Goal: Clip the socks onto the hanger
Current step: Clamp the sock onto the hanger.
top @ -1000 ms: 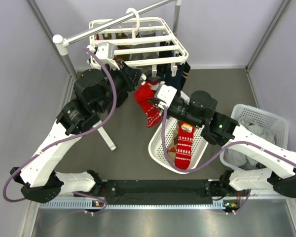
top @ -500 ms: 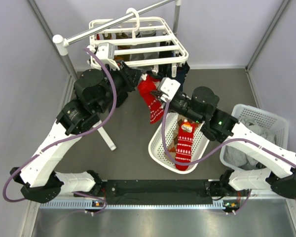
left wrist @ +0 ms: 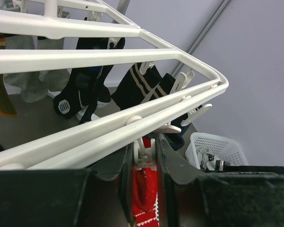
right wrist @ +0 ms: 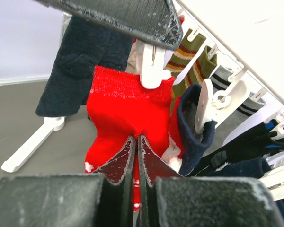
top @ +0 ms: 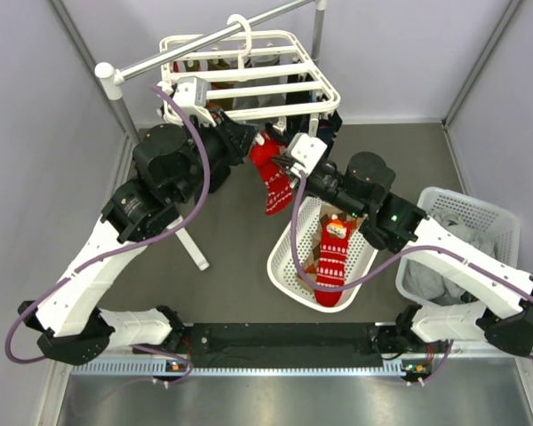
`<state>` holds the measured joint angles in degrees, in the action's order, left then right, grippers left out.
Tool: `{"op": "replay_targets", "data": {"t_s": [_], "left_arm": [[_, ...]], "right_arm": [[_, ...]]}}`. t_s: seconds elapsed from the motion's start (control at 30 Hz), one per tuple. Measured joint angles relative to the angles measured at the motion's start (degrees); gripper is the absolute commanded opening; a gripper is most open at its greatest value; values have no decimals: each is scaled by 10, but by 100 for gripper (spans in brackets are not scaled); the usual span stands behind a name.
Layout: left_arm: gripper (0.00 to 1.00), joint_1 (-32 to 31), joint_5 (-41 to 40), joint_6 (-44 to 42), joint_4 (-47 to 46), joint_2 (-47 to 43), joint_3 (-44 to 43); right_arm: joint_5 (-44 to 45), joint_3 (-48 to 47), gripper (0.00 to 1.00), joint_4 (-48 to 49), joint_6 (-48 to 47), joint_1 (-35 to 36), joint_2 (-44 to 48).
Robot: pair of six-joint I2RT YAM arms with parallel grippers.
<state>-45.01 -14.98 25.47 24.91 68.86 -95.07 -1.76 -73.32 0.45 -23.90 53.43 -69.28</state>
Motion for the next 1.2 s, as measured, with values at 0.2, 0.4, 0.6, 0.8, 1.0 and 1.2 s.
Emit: {"op": "replay_targets", "data": {"t_s": [0.2, 0.4, 0.6, 0.8, 1.0, 1.2], "left_arm": [[0, 1, 5, 1, 0, 0, 0], [0, 1, 7, 2, 0, 0, -1], [0, 1, 1, 2, 3, 0, -4], [0, 1, -16, 2, 15, 0, -9], [0, 1, -20, 5, 34, 3, -24], [0, 1, -13, 16, 34, 9, -36]], "right_arm": [[1, -8, 0, 15, 0, 0, -5], [2, -11, 0, 23, 0, 0, -8], [3, -11, 0, 37, 5, 0, -8], [6, 14, 0, 62, 23, 0, 8], [14, 26, 0, 80, 25, 6, 17], [38, 30, 0, 99, 14, 23, 15]]}}
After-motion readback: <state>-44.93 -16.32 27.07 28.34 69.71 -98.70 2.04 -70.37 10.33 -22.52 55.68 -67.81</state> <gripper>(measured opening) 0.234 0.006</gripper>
